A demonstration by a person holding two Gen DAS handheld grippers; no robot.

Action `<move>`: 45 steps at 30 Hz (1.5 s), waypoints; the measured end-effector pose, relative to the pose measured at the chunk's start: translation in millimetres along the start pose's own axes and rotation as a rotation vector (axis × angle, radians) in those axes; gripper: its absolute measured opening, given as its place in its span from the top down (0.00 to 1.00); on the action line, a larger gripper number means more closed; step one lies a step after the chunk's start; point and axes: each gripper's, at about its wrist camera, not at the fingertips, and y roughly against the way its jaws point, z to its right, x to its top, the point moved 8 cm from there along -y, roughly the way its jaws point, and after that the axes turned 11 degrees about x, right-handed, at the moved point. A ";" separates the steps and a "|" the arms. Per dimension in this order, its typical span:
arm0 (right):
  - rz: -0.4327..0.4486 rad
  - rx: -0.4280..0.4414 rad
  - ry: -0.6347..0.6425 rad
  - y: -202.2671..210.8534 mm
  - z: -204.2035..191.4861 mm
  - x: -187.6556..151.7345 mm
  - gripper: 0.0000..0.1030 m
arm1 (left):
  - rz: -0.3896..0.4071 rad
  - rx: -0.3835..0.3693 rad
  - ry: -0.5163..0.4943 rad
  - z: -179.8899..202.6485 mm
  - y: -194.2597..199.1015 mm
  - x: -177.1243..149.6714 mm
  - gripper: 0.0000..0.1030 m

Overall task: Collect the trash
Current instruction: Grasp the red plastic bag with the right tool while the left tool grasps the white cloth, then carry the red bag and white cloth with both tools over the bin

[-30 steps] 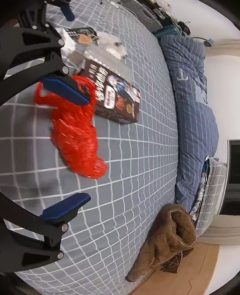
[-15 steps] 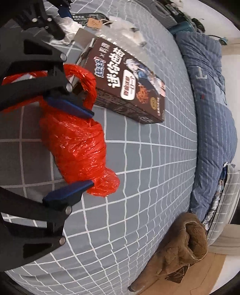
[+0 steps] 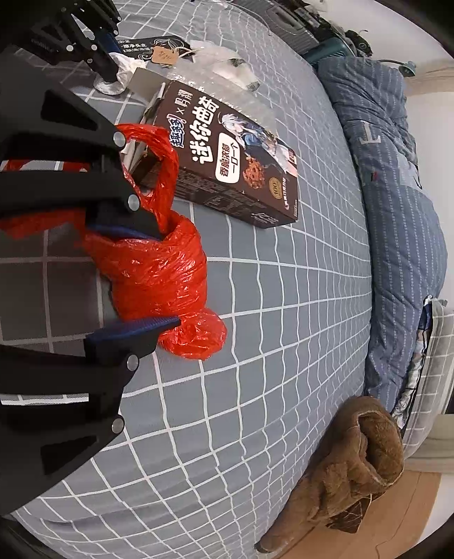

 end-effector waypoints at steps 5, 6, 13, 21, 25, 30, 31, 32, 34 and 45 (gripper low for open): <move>0.007 -0.003 0.000 11.3 2.3 0.6 0.64 | 0.028 0.026 0.007 -6.0 12.2 5.6 0.81; 0.010 -0.003 -0.003 14.9 3.3 1.2 0.64 | 0.027 0.027 0.012 -7.9 13.0 5.8 0.81; 0.045 -0.014 0.010 37.5 -1.2 8.0 0.64 | 0.034 0.029 0.030 -15.0 22.5 5.4 0.81; 0.060 -0.015 0.039 64.0 -15.2 4.6 0.64 | 0.047 0.017 0.053 -20.7 43.8 7.4 0.81; 0.073 -0.018 0.068 76.8 -27.1 -2.4 0.64 | 0.057 0.015 0.061 -25.2 55.2 4.6 0.81; 0.084 0.007 0.072 87.5 -40.7 -14.6 0.64 | 0.065 0.013 0.078 -31.3 65.5 -3.6 0.81; 0.083 0.011 0.074 88.9 -45.2 -18.2 0.64 | 0.067 0.015 0.077 -31.5 67.0 -6.8 0.81; 0.084 0.010 0.078 90.6 -48.9 -22.0 0.64 | 0.063 0.016 0.074 -31.7 67.0 -9.8 0.81; 0.085 0.008 0.083 95.2 -54.7 -27.9 0.64 | 0.052 0.007 0.078 -32.7 68.9 -17.8 0.81; 0.124 0.016 0.075 129.6 -71.2 -45.5 0.64 | 0.065 0.018 0.084 -38.3 90.3 -41.7 0.81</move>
